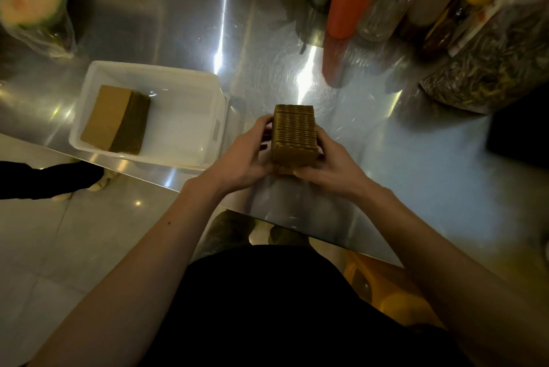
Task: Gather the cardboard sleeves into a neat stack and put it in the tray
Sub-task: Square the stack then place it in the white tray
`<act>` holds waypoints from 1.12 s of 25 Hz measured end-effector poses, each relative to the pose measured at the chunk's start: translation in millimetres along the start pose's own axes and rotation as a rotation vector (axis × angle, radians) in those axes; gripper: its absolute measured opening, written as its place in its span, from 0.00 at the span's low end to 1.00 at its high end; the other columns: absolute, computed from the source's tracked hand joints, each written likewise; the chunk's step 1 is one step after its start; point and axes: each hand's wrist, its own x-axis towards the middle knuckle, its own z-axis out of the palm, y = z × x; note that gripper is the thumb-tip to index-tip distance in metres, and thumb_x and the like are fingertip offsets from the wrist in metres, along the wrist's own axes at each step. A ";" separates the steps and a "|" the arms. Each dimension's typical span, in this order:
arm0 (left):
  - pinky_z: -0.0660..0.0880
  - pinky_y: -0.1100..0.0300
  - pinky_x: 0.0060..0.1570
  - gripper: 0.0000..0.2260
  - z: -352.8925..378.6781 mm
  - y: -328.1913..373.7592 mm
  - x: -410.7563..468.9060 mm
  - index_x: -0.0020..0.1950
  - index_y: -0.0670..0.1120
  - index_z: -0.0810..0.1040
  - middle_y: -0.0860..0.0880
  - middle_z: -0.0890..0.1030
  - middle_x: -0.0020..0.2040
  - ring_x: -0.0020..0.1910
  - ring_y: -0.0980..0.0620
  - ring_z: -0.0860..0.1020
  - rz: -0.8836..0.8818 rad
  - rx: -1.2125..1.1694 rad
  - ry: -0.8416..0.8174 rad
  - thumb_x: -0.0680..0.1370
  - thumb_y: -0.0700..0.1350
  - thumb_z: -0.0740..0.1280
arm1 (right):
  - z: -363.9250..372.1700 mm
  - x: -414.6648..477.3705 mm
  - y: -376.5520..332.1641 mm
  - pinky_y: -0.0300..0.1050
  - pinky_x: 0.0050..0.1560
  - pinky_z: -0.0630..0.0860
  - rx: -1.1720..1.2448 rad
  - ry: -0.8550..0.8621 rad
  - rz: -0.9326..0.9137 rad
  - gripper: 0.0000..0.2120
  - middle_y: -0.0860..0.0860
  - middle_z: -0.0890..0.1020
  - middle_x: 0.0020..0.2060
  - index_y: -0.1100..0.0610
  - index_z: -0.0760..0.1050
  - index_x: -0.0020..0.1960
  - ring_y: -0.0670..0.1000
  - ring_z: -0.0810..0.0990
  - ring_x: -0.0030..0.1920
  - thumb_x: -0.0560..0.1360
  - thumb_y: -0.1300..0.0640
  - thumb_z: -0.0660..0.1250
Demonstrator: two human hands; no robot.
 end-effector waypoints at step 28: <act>0.78 0.51 0.52 0.28 -144.4 -34.7 -57.4 0.67 0.45 0.68 0.46 0.76 0.60 0.56 0.45 0.78 -0.229 -0.660 0.181 0.70 0.49 0.73 | 103.0 62.0 -144.3 0.51 0.57 0.79 0.186 0.025 0.229 0.24 0.49 0.81 0.54 0.52 0.69 0.68 0.51 0.82 0.52 0.75 0.46 0.68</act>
